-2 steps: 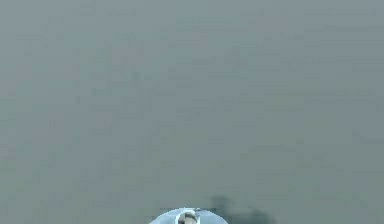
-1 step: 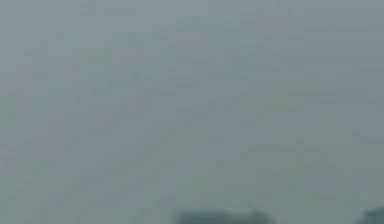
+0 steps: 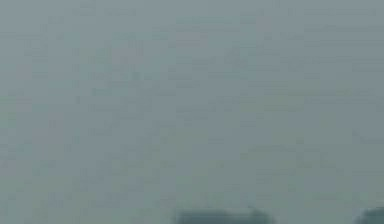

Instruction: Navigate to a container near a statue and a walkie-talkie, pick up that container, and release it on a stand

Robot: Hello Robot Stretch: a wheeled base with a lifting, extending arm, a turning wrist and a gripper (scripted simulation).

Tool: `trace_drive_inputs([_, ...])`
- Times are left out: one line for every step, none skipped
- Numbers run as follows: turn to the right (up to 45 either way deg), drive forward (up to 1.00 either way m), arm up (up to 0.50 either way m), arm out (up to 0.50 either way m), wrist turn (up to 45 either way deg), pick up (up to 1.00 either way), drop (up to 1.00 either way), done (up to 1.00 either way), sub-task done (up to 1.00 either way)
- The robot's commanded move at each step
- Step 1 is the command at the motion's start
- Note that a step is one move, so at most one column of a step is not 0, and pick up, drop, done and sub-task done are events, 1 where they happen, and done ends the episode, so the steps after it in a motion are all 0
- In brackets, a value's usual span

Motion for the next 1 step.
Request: trace_drive_inputs([0.0, 0.0, 0.0, 0.0, 45.0, 0.0, 0.0, 0.0, 0.0])
